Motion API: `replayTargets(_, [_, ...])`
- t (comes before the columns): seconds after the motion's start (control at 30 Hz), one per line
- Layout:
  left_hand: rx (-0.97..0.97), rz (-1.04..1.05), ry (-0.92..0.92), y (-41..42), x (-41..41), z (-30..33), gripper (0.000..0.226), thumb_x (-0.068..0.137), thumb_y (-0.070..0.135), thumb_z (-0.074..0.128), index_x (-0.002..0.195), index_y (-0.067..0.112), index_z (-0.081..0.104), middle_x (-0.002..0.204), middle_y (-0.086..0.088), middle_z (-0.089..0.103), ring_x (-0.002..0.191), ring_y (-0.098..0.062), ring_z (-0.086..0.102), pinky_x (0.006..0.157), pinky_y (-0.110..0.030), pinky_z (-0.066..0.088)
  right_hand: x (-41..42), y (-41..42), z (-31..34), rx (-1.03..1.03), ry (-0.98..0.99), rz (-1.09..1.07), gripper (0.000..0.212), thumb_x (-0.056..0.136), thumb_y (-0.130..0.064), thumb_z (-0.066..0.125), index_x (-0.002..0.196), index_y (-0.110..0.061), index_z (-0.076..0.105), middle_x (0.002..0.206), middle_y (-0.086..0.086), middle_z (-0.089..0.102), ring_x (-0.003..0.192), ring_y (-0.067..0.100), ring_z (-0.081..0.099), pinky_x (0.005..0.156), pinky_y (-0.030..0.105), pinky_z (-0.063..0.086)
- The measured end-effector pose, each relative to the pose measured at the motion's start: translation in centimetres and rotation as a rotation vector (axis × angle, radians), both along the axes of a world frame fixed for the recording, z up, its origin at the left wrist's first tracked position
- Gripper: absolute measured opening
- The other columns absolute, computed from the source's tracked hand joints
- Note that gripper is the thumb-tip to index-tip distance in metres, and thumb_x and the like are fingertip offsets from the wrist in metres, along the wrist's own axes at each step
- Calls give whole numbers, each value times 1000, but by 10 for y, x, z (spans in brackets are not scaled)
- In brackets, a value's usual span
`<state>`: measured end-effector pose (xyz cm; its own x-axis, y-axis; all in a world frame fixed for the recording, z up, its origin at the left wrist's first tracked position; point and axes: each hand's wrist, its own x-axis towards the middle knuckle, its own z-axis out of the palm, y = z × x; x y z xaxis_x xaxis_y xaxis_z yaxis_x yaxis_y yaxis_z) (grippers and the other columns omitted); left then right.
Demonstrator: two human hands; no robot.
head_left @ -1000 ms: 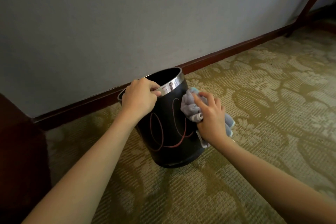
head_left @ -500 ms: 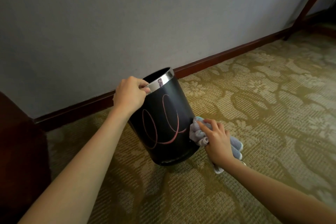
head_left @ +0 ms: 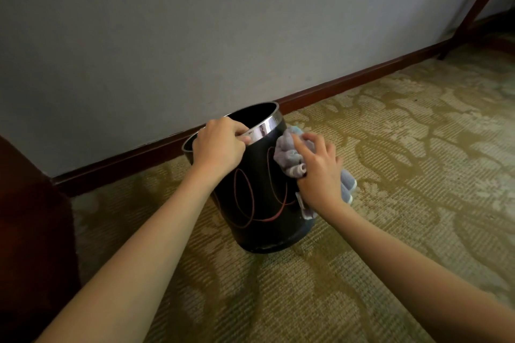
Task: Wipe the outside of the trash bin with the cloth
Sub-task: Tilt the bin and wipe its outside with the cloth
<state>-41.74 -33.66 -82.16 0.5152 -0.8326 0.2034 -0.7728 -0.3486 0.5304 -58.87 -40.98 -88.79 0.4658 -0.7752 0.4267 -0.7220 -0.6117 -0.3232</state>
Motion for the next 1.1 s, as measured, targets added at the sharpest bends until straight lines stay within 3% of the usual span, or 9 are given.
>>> replayTargets(0.2, [-22,48,56,2,25,0,13,88,23,62,95,24,73,92,-5,72,96,-29,63,76,-34,48,-30,15,-40,25,187,81,65,78,-6,64,137,-29,48,139,10,47,116,37,43,88,49,36])
replayTargets(0.37, [-20,92,159,5,42,-1,13,85,20,65,95,19,74,92,-7,73,95,-28,65,85,-41,52,-53,18,-60,66,345,95,74,78,-5,64,142,-34,40,143,7,42,120,33,40,91,45,34])
replayTargets(0.47, [-24,82,115,7,38,-3,16,87,21,63,100,19,72,96,-8,72,97,-29,64,85,-41,51,-51,12,-58,47,372,74,68,83,-11,59,142,-38,37,145,2,38,122,28,36,93,42,33])
replayTargets(0.57, [-13,88,9,8,30,-3,10,89,23,61,82,20,67,76,-1,66,88,-30,61,68,-34,43,-42,7,-51,52,326,29,63,85,-11,53,140,-38,39,143,-2,37,120,26,35,91,41,31])
replayTargets(0.63, [-8,72,-32,9,21,-3,20,90,24,59,70,24,57,61,8,49,74,-26,54,61,-32,33,-31,4,-41,62,251,20,61,86,-10,51,140,-37,40,141,-2,38,117,26,35,91,43,33])
replayTargets(0.87, [-38,43,-167,0,-5,-6,23,90,13,54,67,13,54,63,1,49,66,-29,48,53,-32,26,16,-8,4,-34,-64,19,72,75,3,48,137,-32,45,136,2,44,109,31,40,85,45,33])
replayTargets(0.97, [-52,63,-187,-3,-3,-8,29,90,13,55,61,14,47,60,1,47,64,-29,49,52,-31,25,19,-6,-2,-68,-82,15,73,73,6,53,137,-28,46,137,4,46,111,32,41,85,44,32])
replayTargets(1.1, [-60,72,-155,-4,6,-6,28,92,17,54,64,15,54,59,3,48,59,-23,47,47,-29,22,8,1,-22,-81,-42,47,73,67,8,64,133,-21,53,135,10,50,112,38,45,83,48,36])
